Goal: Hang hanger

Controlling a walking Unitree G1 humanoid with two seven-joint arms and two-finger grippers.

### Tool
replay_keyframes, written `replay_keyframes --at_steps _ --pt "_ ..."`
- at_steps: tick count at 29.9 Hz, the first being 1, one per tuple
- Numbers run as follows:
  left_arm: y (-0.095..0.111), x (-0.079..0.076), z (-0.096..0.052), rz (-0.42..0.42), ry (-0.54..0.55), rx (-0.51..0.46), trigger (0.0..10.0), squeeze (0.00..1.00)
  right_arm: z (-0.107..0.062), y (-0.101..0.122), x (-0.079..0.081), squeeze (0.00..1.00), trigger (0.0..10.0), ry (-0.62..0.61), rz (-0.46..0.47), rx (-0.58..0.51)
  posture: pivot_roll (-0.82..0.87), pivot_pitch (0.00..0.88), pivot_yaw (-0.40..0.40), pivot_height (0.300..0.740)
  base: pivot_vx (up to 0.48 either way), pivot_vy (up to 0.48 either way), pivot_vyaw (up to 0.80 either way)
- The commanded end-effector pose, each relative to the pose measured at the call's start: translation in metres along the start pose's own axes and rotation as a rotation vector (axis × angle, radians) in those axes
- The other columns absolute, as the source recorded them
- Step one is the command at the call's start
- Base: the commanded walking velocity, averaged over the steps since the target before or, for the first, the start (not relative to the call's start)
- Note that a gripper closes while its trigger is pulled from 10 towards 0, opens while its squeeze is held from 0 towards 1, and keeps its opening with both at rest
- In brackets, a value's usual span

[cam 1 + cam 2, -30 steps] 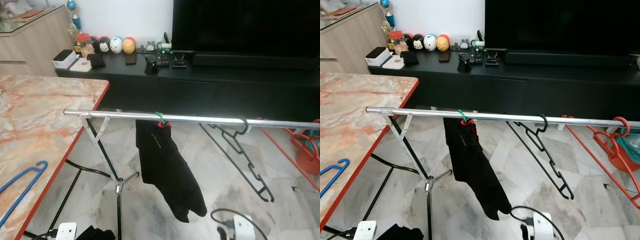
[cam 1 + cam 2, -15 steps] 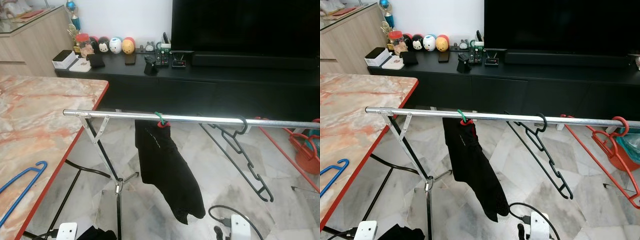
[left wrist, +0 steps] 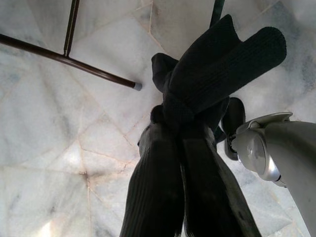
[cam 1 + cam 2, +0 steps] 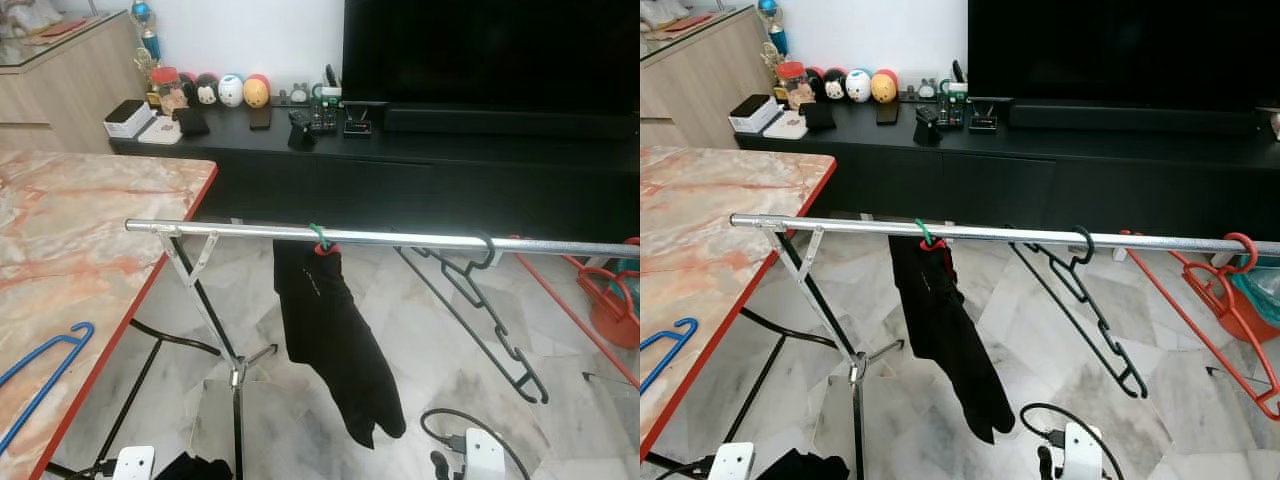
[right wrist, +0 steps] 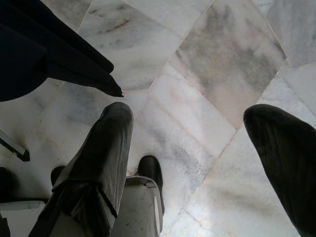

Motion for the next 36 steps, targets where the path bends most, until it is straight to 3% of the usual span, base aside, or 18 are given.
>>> replay_keyframes --at_steps 1,36 --pt "-0.0036 0.0046 -0.0011 0.019 0.008 0.011 10.0 0.00 -0.0007 -0.0047 0.0024 0.00 10.0 0.005 -0.001 0.020 -0.02 0.000 0.064 0.740 0.000 0.000 0.00" --pt "0.0002 0.0061 -0.0008 0.015 0.010 0.000 10.0 0.00 -0.0004 -0.0029 0.0039 0.00 10.0 0.011 0.007 0.014 -0.02 0.000 0.079 0.740 -0.268 0.000 0.00"
Point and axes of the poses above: a point about 5 cm out from each wrist's last joint towards the gripper, its own z axis pointing out of the wrist towards the gripper, its own y axis along the axis of the wrist's last joint, x = y × z, the point moved 4 cm from there along z, pointing out of the wrist towards the gripper, and after that the axes turned 1 degree about -z, right-handed, at the moved point
